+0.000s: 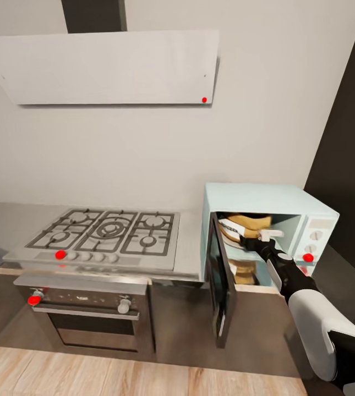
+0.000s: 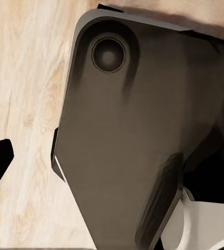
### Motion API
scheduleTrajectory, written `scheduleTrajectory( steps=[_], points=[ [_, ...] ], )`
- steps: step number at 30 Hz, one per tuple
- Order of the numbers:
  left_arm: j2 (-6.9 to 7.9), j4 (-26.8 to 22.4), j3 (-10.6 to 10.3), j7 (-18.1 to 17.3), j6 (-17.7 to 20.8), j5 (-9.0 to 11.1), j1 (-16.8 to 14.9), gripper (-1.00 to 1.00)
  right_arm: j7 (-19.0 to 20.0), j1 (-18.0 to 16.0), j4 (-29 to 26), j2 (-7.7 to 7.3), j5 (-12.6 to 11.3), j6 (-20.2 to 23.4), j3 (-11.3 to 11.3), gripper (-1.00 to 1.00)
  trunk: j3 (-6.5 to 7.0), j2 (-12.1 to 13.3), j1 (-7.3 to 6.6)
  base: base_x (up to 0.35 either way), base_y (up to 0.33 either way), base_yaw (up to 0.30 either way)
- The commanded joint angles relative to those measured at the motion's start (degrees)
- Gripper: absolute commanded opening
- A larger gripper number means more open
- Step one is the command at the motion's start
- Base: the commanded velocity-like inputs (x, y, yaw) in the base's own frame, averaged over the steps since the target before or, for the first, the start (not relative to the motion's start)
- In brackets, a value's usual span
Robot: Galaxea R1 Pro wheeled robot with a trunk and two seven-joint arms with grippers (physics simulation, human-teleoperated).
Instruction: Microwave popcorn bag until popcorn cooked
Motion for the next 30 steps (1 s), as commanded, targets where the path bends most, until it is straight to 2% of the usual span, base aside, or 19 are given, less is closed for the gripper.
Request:
scheduleTrajectory(
  steps=[1, 16, 19, 21, 23, 26, 28, 29, 30],
  points=[
    [-0.01, 0.0, 0.0, 0.0, -0.2, 0.3, 0.0, 1.00, 0.4, 0.0, 0.0, 0.05, 0.6, 0.1, -0.5, 1.00, -0.07, 0.0, -0.03, -0.310, 0.000, 0.000],
    [-0.05, 0.1, 0.0, 0.0, -0.2, 0.2, 0.0, 1.00, 0.3, 0.0, -0.1, -0.06, 1.2, 0.6, -0.5, 1.00, -0.07, 0.0, -0.03, -0.332, 0.000, 0.000],
    [-0.07, 0.1, 0.0, 0.0, -0.2, 0.2, 0.0, 1.00, 0.4, 0.0, -0.6, -0.61, 1.4, 1.0, -0.5, 1.00, -0.07, 0.0, -0.03, -0.334, 0.000, 0.000],
    [-0.05, 0.1, 0.0, 0.0, -0.2, 0.2, 0.0, 1.00, 0.4, 0.0, -1.2, -0.74, 1.4, 3.0, -0.4, 1.00, -0.07, 0.0, -0.03, -0.334, 0.000, 0.000],
    [-0.05, 0.1, 0.0, 0.0, -0.2, 0.2, 0.0, 1.00, 0.4, 0.0, -3.2, -0.75, 1.4, 7.6, -0.4, 1.00, -0.07, 0.0, -0.03, -0.334, 0.000, 0.000],
    [-0.02, 0.1, 0.0, 0.0, -0.2, 0.2, 0.0, 1.00, 0.6, 0.0, -6.8, -0.79, 1.4, 16.6, -0.4, 1.00, -0.07, 0.0, -0.03, -0.326, 0.000, 0.000],
    [-0.02, 0.1, 0.0, 0.0, -0.2, 0.2, 0.0, 1.00, 0.7, 0.0, -8.0, -0.93, 1.5, 24.7, -0.4, 1.00, -0.07, 0.0, -0.03, -0.290, 0.000, 0.000],
    [-0.01, 0.1, 0.0, 0.0, -0.2, 0.2, 0.0, 1.00, 0.7, 0.0, -8.0, -1.27, 1.4, 26.8, -0.4, 1.00, -0.07, 0.0, -0.03, -0.266, 0.000, 0.000],
    [-0.01, 0.1, 0.0, 0.0, -0.2, 0.2, 0.0, 1.00, 0.8, 0.0, -7.9, -2.44, 1.3, 29.1, -0.3, 1.00, -0.07, 0.0, -0.03, -0.233, 0.000, 0.000]
  ],
)
